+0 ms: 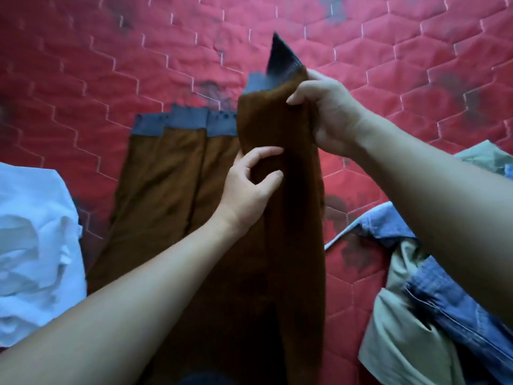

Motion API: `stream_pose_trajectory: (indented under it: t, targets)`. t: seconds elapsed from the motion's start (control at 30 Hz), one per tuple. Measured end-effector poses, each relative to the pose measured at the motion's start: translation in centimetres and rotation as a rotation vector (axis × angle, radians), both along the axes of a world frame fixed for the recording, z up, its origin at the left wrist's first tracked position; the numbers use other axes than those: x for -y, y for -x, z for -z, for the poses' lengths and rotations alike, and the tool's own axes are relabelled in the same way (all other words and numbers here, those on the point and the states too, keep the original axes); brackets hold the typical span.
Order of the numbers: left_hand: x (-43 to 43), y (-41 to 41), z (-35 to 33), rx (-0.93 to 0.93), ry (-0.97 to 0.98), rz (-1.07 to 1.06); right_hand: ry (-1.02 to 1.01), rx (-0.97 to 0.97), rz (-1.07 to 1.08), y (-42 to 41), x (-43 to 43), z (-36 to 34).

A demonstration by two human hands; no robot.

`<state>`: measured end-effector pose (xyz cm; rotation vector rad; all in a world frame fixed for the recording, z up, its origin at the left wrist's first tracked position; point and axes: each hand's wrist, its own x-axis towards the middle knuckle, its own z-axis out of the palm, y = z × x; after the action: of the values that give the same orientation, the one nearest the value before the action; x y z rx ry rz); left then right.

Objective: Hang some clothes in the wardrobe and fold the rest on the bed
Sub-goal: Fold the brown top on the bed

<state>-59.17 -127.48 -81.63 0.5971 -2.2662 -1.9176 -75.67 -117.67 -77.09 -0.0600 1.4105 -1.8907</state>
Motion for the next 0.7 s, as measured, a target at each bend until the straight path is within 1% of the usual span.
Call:
stream_pose_trajectory:
  t: [0.03,0.1,0.13,0.2,0.23,0.27,0.3,0.33,0.4,0.43,0.5,0.57,0.63,0.7]
  targets:
    - [1.6,0.1,0.5,0.008,-0.008,-0.023,-0.062,-0.024,-0.01,0.1,1.7,0.7]
    - [4.3,0.3,2.3,0.118,-0.112,-0.122,-0.277,-0.077,-0.085,-0.3,3.8,3.4]
    - [5.3,0.1,3.4,0.212,-0.177,-0.181,-0.419,-0.106,-0.184,-1.0,4.0,5.4]
    - [6.6,-1.0,5.7,0.398,-0.312,-0.265,-0.713,-0.111,-0.452,-3.2,2.9,9.5]
    - [7.0,-1.7,6.6,0.446,-0.366,-0.283,-0.854,-0.137,-0.535,-4.2,2.0,11.1]
    - [7.2,-2.4,7.4,0.46,-0.403,-0.294,-0.931,-0.17,-0.548,-4.9,1.1,12.3]
    - [7.3,-3.1,7.9,0.459,-0.43,-0.302,-0.942,-0.162,-0.524,-5.3,0.2,13.2]
    - [7.1,-3.8,8.2,0.457,-0.452,-0.303,-0.92,-0.102,-0.519,-5.5,-0.5,13.5]
    - [5.9,-5.6,8.1,0.472,-0.493,-0.275,-0.904,0.047,-0.594,-6.2,-2.4,13.5]
    - [5.0,-6.7,7.8,0.489,-0.507,-0.256,-0.937,0.067,-0.656,-6.7,-3.4,13.4]
    - [2.6,-9.4,7.3,0.541,-0.52,-0.208,-1.024,0.031,-0.763,-8.0,-5.8,13.0]
    - [-0.2,-11.9,7.0,0.594,-0.52,-0.139,-1.059,-0.032,-0.81,-9.2,-7.6,12.6]
    - [-2.6,-14.2,6.9,0.629,-0.53,-0.056,-1.043,-0.104,-0.793,-10.3,-8.6,12.2]
    - [-4.4,-16.0,7.0,0.64,-0.521,0.012,-1.032,-0.206,-0.716,-11.3,-9.5,12.0]
